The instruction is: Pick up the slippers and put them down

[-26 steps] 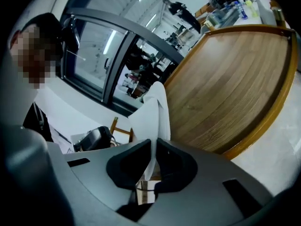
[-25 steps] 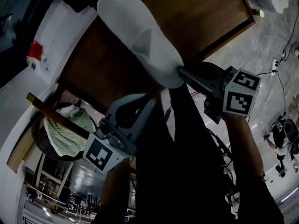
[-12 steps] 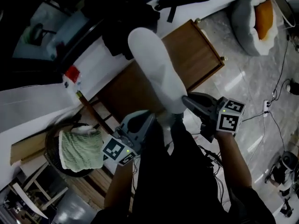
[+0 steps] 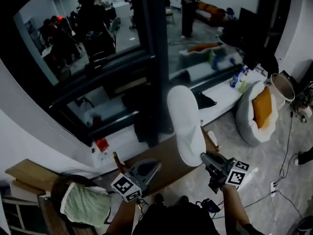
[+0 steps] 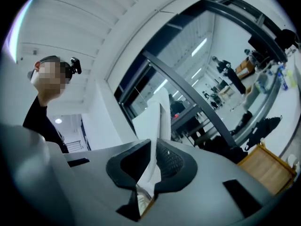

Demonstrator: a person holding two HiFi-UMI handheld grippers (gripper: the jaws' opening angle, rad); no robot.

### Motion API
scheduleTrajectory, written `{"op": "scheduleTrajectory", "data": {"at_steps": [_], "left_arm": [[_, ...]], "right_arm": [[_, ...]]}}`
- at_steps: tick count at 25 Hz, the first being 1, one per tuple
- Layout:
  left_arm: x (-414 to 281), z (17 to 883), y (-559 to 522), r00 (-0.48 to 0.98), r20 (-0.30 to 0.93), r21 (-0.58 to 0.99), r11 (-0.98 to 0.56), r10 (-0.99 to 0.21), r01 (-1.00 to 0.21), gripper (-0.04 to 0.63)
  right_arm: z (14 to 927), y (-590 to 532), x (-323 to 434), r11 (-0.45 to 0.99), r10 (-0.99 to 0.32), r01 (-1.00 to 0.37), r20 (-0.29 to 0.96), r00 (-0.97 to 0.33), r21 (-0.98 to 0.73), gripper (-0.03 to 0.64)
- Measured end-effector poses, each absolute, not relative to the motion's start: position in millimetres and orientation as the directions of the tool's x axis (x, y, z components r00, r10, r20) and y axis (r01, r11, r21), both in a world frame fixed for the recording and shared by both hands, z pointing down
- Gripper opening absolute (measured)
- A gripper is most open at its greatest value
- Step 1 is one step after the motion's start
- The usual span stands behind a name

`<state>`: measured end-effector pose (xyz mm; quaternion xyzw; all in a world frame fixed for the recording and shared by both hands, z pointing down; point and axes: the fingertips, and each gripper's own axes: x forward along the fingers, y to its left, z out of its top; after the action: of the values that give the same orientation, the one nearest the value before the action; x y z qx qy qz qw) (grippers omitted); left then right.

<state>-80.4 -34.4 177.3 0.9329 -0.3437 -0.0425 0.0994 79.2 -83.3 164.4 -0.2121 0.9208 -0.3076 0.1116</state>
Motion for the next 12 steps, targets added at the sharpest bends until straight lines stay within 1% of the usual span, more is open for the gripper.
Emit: {"op": "scheduleTrajectory", "data": {"at_steps": [3,7,12], "left_arm": [[-85.6,150.9,-32.7,0.760,-0.036,0.129,-0.758,-0.648,-0.640,0.009],[-91.7,117.4,-31.4,0.757,-0.090,0.049,-0.762,-0.648,-0.646,0.011],[-90.7,85.0,-19.9,0.762,-0.150,-0.030,-0.767,-0.630,-0.641,0.009]], "right_arm": [[117.7,-80.7,87.5,0.783,-0.463,-0.322,-0.152,-0.873,-0.531,0.046],[66.1,-79.7,84.1,0.851,-0.433,-0.295,-0.263,-0.862,-0.434,0.045],[34.9,-72.6,69.0,0.895,-0.364,-0.210,-0.373,-0.854,-0.393,0.043]]}}
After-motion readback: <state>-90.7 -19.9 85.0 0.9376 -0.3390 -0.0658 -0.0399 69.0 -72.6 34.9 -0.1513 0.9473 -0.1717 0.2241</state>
